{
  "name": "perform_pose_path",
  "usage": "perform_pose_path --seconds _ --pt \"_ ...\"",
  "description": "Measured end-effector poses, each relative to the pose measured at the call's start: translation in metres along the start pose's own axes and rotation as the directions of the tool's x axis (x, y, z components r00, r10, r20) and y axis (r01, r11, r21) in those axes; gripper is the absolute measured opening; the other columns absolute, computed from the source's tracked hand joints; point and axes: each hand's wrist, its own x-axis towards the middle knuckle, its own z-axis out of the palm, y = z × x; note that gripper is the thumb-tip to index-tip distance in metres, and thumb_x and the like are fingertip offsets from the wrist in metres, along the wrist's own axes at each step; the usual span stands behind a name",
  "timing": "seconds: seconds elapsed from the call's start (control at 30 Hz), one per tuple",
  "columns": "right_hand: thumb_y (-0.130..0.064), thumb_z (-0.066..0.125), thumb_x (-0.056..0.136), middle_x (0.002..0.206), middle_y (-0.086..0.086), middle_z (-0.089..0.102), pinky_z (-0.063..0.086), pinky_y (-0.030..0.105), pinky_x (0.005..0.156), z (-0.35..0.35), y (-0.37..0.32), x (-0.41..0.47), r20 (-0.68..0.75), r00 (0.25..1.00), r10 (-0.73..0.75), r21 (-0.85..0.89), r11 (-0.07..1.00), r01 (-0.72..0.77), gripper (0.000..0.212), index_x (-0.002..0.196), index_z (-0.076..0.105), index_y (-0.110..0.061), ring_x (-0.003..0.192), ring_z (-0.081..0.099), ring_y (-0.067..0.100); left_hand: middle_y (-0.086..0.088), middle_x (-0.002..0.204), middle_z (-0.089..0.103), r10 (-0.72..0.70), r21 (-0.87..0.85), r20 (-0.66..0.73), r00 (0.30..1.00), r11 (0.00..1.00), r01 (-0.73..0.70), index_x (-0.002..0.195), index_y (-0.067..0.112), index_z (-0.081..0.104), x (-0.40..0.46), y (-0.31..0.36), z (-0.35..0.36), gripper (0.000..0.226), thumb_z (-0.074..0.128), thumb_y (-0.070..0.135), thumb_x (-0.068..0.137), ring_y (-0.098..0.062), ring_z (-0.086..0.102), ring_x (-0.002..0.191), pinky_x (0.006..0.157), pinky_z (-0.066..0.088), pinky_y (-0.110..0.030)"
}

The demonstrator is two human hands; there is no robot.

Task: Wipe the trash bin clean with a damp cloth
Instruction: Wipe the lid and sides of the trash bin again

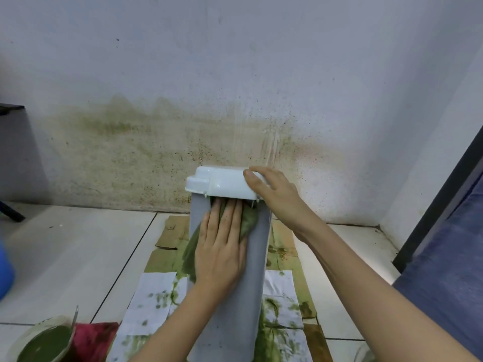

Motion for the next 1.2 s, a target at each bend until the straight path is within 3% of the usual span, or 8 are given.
perform_pose_path --seconds 0.07,0.2,0.57,0.73,0.93,1.07,1.13,1.2 --pt "-0.063 0.044 0.087 0.145 -0.01 0.037 0.027 0.042 0.113 -0.009 -0.003 -0.003 0.045 0.999 0.01 -0.01 1.0 -0.01 0.053 0.133 0.048 -0.037 0.133 0.032 0.015 -0.007 0.156 0.017 0.205 0.023 0.069 0.976 0.978 -0.207 0.148 0.009 0.02 -0.018 -0.007 0.004 0.057 0.033 0.031 0.096 -0.024 0.008 0.146 0.118 0.012 -0.04" --pt "-0.063 0.027 0.092 0.149 -0.009 0.038 0.028 0.038 0.11 -0.025 -0.015 -0.008 0.179 0.983 0.045 -0.067 0.997 -0.034 0.054 0.135 0.048 -0.038 0.136 0.034 0.016 -0.005 0.156 0.015 0.687 0.078 0.209 0.695 0.697 -0.713 0.15 0.009 0.018 -0.043 -0.047 -0.004 0.055 0.026 0.031 0.099 -0.026 0.01 0.146 0.119 0.007 -0.04" --pt "-0.064 0.008 0.092 0.144 -0.007 0.046 0.027 0.028 0.097 -0.026 -0.003 -0.019 0.075 0.99 0.12 0.025 0.992 -0.122 0.064 0.123 0.059 -0.043 0.131 0.04 0.017 -0.007 0.151 0.026 0.607 0.266 0.086 0.79 0.75 -0.605 0.147 -0.002 0.012 -0.02 0.008 0.01 0.06 0.029 0.017 0.092 -0.03 -0.002 0.146 0.119 -0.004 -0.044" --pt "-0.076 0.018 0.083 0.147 -0.012 0.042 0.028 0.039 0.109 -0.019 -0.004 -0.032 0.072 0.994 0.081 -0.049 0.996 -0.078 0.069 0.134 0.049 -0.04 0.135 0.037 0.016 -0.008 0.156 0.023 0.778 0.183 0.385 0.497 0.463 -0.867 0.149 0.002 0.012 -0.106 -0.02 0.004 0.063 0.029 0.026 0.094 -0.03 0.004 0.145 0.118 -0.009 -0.047" --pt "-0.071 0.058 0.073 0.141 -0.014 0.043 0.04 0.036 0.103 0.001 -0.011 -0.028 -0.036 0.999 -0.004 -0.111 0.994 0.0 0.073 0.134 0.046 -0.032 0.124 0.045 0.01 0.001 0.159 0.004 0.444 0.15 -0.029 0.896 0.888 -0.435 0.149 0.012 0.021 -0.014 -0.046 -0.02 0.053 0.028 0.03 0.099 -0.019 0.007 0.147 0.119 0.007 -0.041" --pt "-0.063 0.061 0.077 0.127 -0.012 0.05 0.042 0.027 0.092 0.006 -0.011 -0.019 -0.095 0.996 0.004 -0.047 0.999 -0.008 0.063 0.128 0.05 -0.028 0.109 0.049 0.007 -0.001 0.158 0.011 0.381 0.047 -0.033 0.924 0.924 -0.379 0.148 0.011 0.025 -0.022 -0.034 -0.003 0.055 0.034 0.033 0.098 -0.022 0.011 0.146 0.119 0.01 -0.042" --pt "-0.06 0.06 0.079 0.119 -0.014 0.049 0.042 0.025 0.087 0.007 -0.01 -0.017 -0.118 0.993 0.004 -0.013 1.0 -0.006 0.057 0.126 0.051 -0.028 0.104 0.048 0.005 -0.003 0.157 0.014 0.566 0.052 0.118 0.816 0.817 -0.574 0.149 0.011 0.02 -0.07 -0.035 0.009 0.061 0.037 0.034 0.095 -0.025 0.008 0.146 0.119 0.006 -0.042" --pt "-0.06 0.06 0.08 0.115 -0.015 0.048 0.042 0.023 0.083 0.009 -0.008 -0.016 -0.139 0.99 0.014 0.021 1.0 -0.011 0.055 0.124 0.052 -0.028 0.101 0.049 0.005 -0.003 0.159 0.01 0.801 0.017 0.332 0.498 0.522 -0.853 0.15 0.009 0.011 -0.128 -0.049 0.013 0.074 0.042 0.036 0.089 -0.027 0.003 0.146 0.118 -0.006 -0.045"
